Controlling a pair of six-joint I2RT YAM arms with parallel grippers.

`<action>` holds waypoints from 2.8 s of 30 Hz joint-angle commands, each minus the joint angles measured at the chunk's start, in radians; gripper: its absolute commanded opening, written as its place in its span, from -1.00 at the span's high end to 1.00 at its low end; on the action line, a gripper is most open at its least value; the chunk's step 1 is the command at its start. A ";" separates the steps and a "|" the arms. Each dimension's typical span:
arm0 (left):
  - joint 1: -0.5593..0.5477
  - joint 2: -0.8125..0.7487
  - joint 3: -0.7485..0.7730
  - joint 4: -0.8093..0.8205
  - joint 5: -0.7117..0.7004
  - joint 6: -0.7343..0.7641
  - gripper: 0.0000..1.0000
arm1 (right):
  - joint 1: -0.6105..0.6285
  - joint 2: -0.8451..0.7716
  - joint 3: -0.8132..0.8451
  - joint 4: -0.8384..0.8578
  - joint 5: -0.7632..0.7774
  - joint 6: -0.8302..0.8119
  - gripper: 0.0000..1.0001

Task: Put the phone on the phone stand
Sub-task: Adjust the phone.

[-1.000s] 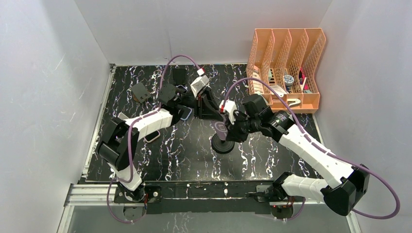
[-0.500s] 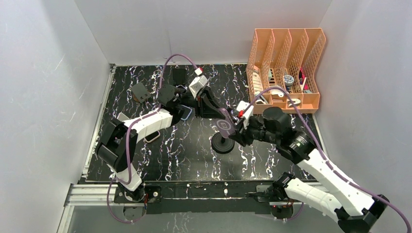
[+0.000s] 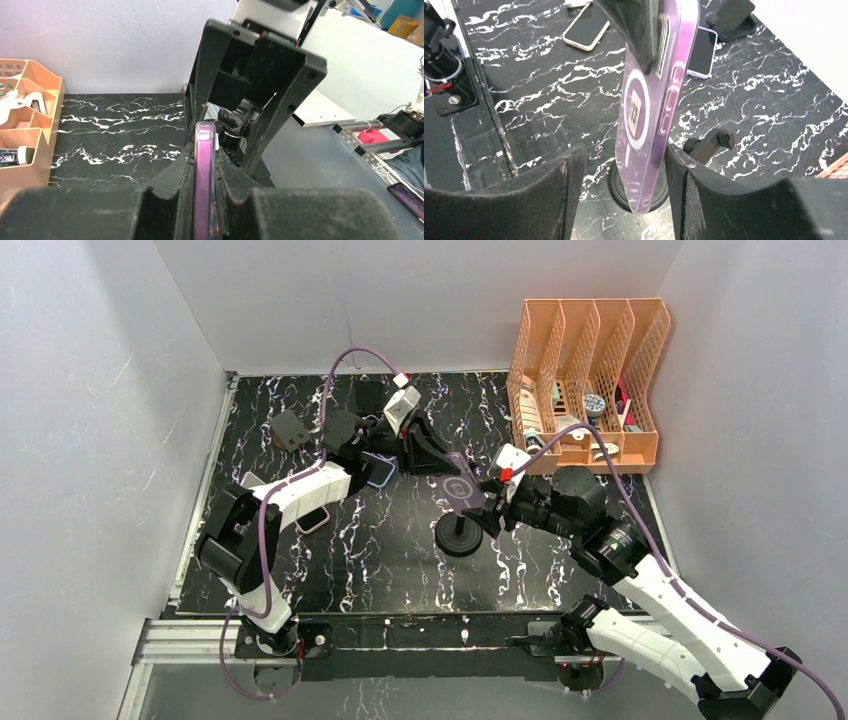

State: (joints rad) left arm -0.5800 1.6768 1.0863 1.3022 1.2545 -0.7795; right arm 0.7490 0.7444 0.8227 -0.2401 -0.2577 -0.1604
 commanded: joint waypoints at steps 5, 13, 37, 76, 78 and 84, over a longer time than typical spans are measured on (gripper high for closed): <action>0.009 -0.072 0.033 0.179 -0.051 -0.114 1.00 | 0.001 -0.017 -0.062 0.092 0.034 -0.008 -0.20; 0.011 -0.066 0.025 0.299 -0.066 -0.220 1.00 | 0.001 0.003 -0.098 0.141 0.027 -0.007 -0.06; 0.020 -0.038 0.037 0.433 -0.105 -0.314 1.00 | 0.000 0.120 -0.100 0.263 -0.038 -0.013 0.39; -0.263 -0.052 -0.651 0.106 -1.028 0.691 -0.49 | -0.255 0.130 -0.057 0.156 0.191 -0.178 0.97; -0.265 -0.001 -0.645 0.173 -0.989 0.667 -0.50 | -0.285 0.142 -0.043 0.165 0.131 -0.181 0.97; -0.265 0.157 -0.604 0.338 -0.894 0.568 -0.51 | -0.292 0.220 -0.008 0.169 0.097 -0.194 0.97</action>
State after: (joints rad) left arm -0.8410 1.7653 0.4465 1.4418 0.2813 -0.1425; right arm 0.4599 0.9409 0.7410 -0.1791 -0.0673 -0.3416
